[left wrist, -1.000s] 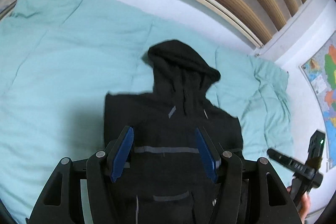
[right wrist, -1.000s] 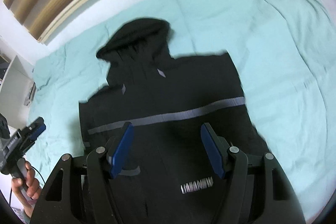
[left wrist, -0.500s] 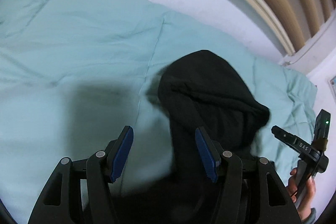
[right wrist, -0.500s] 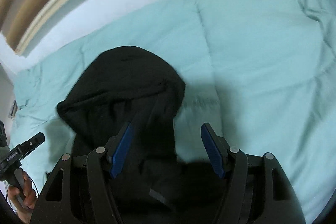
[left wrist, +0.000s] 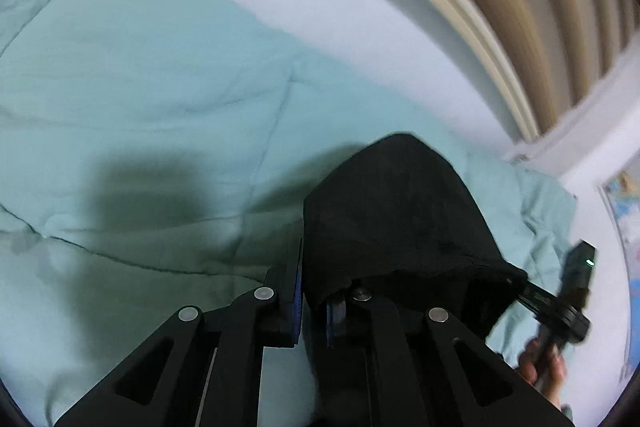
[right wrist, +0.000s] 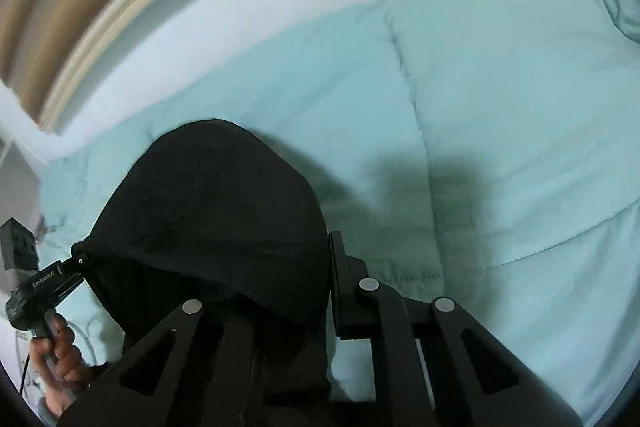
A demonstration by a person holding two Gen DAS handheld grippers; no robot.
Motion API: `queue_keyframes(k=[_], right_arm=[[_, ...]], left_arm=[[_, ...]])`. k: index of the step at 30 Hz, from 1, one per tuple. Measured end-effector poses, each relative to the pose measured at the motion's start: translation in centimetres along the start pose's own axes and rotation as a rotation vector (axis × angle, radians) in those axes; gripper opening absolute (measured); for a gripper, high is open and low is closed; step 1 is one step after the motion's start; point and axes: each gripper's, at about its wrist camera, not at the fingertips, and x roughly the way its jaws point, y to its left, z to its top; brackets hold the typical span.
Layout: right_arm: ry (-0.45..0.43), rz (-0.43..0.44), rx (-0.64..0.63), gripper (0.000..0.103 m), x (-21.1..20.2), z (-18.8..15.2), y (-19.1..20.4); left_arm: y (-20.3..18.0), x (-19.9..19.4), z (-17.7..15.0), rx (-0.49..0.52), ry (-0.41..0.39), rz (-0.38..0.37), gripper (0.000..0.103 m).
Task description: Fold large clothes
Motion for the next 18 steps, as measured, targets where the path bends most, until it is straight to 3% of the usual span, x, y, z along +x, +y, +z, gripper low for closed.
queue_keyframes(k=[1,3,5,7,11,15,18], right_arm=[[0.017,-0.020,-0.019,0.011,0.8,-0.4,-0.1],[0.081,-0.050,-0.028,0.011,3.5,-1.1,-0.9],[0.193,-0.023,0.074,0.019,7.2,-2.2,-3.4],[0.214,0.034,0.154,0.023,7.8,-2.6,-4.9],[0.243,0.012,0.085,0.051,5.2,-2.3,-4.1],[0.252,0.038,0.014,0.072,0.8,-3.6,-3.6],[0.215,0.060,0.009,0.074,-2.0,-3.5,-3.7]], left_arm=[[0.4,0.7,-0.2,0.001,0.029,0.024,0.011],[2.9,4.6,-0.9,-0.039,0.163,0.083,0.013],[4.8,6.9,-1.8,-0.089,0.245,0.065,0.017],[4.3,6.0,-1.7,-0.060,0.232,0.064,0.020],[1.7,2.4,-1.6,0.114,0.191,0.144,0.058],[0.7,-2.1,-1.7,0.174,0.140,0.098,0.058],[-0.7,-5.0,-0.3,0.194,0.050,0.062,0.058]])
